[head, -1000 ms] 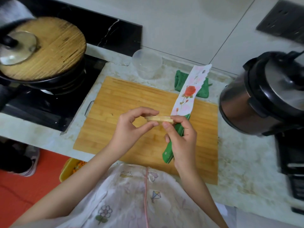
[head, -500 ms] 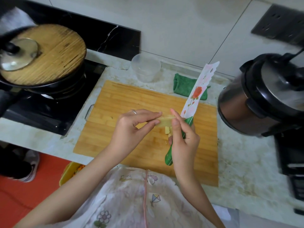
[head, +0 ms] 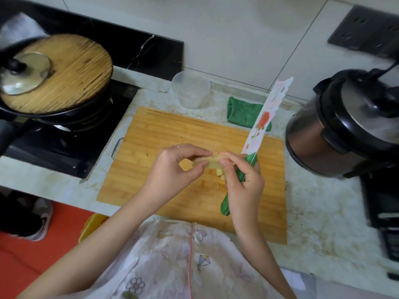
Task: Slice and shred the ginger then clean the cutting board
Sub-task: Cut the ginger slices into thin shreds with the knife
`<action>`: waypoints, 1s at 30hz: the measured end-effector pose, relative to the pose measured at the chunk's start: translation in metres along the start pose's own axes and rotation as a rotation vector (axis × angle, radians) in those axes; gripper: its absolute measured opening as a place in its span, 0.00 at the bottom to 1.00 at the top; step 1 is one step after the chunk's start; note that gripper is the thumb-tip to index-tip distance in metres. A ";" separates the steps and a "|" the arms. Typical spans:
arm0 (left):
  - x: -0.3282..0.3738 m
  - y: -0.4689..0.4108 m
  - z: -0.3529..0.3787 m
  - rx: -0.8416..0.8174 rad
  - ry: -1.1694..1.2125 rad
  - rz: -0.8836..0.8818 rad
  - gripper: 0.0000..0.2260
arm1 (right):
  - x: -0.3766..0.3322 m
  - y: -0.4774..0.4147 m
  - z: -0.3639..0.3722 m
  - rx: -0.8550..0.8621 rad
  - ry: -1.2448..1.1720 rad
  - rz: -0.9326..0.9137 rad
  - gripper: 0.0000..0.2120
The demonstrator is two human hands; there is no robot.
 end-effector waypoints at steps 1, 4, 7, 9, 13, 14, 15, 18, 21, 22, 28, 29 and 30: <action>-0.002 -0.001 0.000 -0.022 -0.027 -0.029 0.09 | 0.000 -0.001 -0.001 -0.018 0.026 -0.018 0.07; -0.006 -0.001 0.001 -0.050 -0.081 -0.061 0.06 | 0.001 -0.004 0.001 -0.072 0.073 -0.032 0.09; -0.022 -0.001 0.005 -0.023 0.004 -0.204 0.05 | 0.003 -0.003 0.004 -0.116 0.122 -0.040 0.12; -0.054 -0.002 0.009 -0.059 -0.087 -0.362 0.05 | 0.008 -0.004 0.005 -0.161 0.144 -0.008 0.16; -0.130 0.003 0.017 -0.192 -0.264 -0.727 0.10 | 0.022 -0.001 0.007 -0.305 0.089 0.054 0.26; -0.141 0.004 0.020 -0.191 -0.159 -0.803 0.12 | 0.026 0.001 0.008 -0.327 0.065 0.074 0.27; -0.148 0.006 0.024 -0.182 -0.039 -0.869 0.13 | 0.029 0.004 0.010 -0.341 0.053 0.094 0.27; -0.155 0.010 0.036 -0.182 0.143 -0.979 0.14 | 0.040 0.014 0.013 -0.350 0.056 0.145 0.27; -0.158 0.016 0.044 -0.171 0.136 -0.971 0.14 | 0.050 0.017 0.012 -0.368 0.073 0.170 0.28; -0.159 0.019 0.047 -0.178 0.114 -0.954 0.14 | 0.054 0.018 0.011 -0.378 0.075 0.183 0.29; -0.165 0.034 0.045 -0.305 -0.391 -0.760 0.14 | 0.073 0.021 0.005 -0.417 0.091 0.238 0.33; -0.161 0.035 0.043 -0.341 -0.537 -0.738 0.15 | 0.074 0.021 0.004 -0.415 0.071 0.285 0.31; -0.158 0.035 0.040 -0.365 -0.649 -0.714 0.16 | 0.075 0.023 0.004 -0.414 0.040 0.353 0.29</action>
Point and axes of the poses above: each hand's wrist, its own y-axis away from the middle knuckle, its own z-axis out of the palm, x = y × z, the point moved 3 cm from there along -y, towards the middle knuckle, and after that the axes turned 1 degree about x, right-handed, at the moved point
